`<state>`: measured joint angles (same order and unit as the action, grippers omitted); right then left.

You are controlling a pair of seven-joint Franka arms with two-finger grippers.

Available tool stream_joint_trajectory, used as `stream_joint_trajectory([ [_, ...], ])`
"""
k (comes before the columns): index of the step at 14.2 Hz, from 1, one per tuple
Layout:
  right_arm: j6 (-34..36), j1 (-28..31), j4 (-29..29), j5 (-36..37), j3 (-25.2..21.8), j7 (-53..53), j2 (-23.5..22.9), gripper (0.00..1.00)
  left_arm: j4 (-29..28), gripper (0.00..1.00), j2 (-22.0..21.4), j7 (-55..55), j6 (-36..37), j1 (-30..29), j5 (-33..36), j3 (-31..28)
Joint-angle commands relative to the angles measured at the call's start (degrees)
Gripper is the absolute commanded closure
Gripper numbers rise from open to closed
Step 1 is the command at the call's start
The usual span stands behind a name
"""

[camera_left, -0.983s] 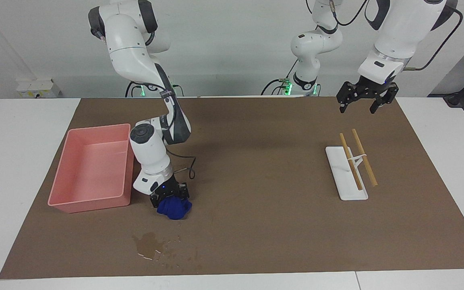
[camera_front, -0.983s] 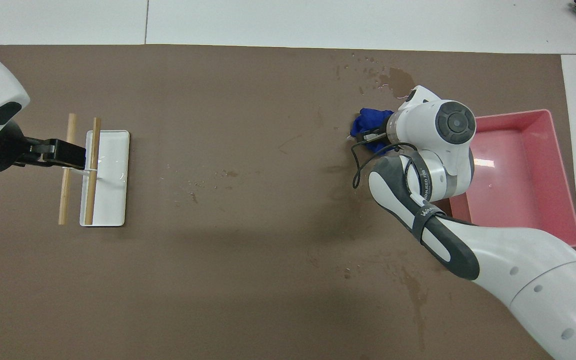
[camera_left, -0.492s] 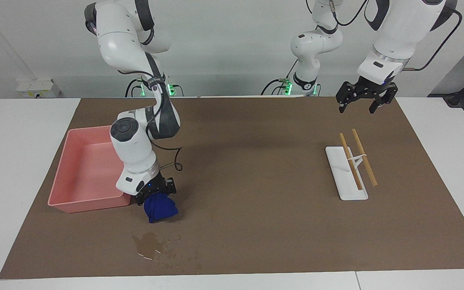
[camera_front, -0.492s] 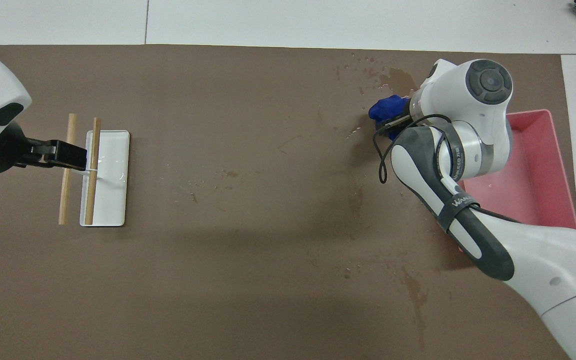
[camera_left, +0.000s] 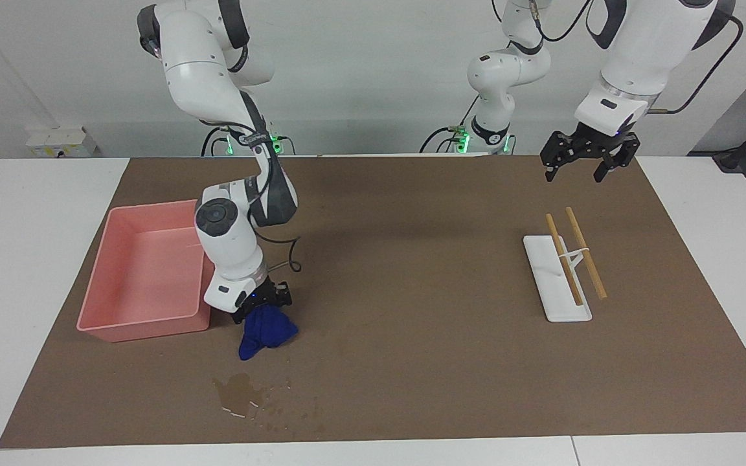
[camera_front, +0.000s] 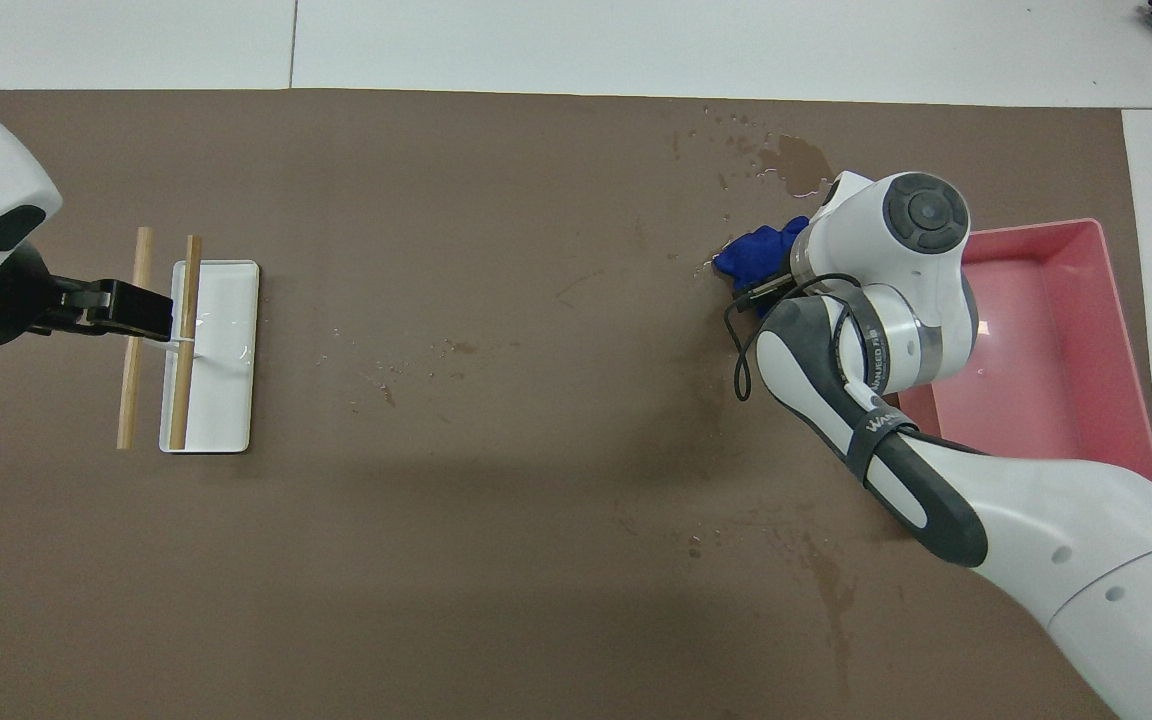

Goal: Wipe water with towel using both arms
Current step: 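Wipe the towel across the water puddle with the right gripper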

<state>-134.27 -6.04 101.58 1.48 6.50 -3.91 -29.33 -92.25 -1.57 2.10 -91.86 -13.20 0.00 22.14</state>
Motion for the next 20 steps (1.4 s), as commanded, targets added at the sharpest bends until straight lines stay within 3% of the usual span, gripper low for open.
stream_joint_trajectory([
  [1, 2.2, -0.9, 2.6, -3.6, 2.1, 9.2, 1.9, 1.0, 1.1, 0.0, 0.1, -0.9, 1.3, 2.0, 1.0, -2.2],
  [3, 5.7, -0.9, 2.8, -11.1, 4.0, 15.4, 2.5, 1.0, 0.8, 0.0, -0.3, -1.0, 1.4, 10.9, 0.9, -11.9],
  [8, 5.8, -1.8, 7.8, -24.1, 7.8, 29.4, 4.4, 1.0, 0.4, 0.0, -0.2, -0.7, 1.3, 11.0, 0.8, -11.9],
  [11, 6.0, -2.1, 11.5, -32.0, 7.7, 30.6, 6.3, 1.0, -0.7, 0.0, -0.5, -0.3, 1.2, 11.9, 0.9, -11.9],
  [16, 10.8, -4.3, 13.6, -32.0, 7.7, 30.6, 8.8, 1.0, -0.8, 0.0, -0.6, -0.3, 1.3, 11.0, 0.9, -12.1],
  [20, 21.5, -2.6, 12.2, -23.2, 7.2, 30.3, 15.9, 1.0, -0.8, 0.0, -0.6, -0.3, 1.3, 11.2, 0.8, -12.1],
])
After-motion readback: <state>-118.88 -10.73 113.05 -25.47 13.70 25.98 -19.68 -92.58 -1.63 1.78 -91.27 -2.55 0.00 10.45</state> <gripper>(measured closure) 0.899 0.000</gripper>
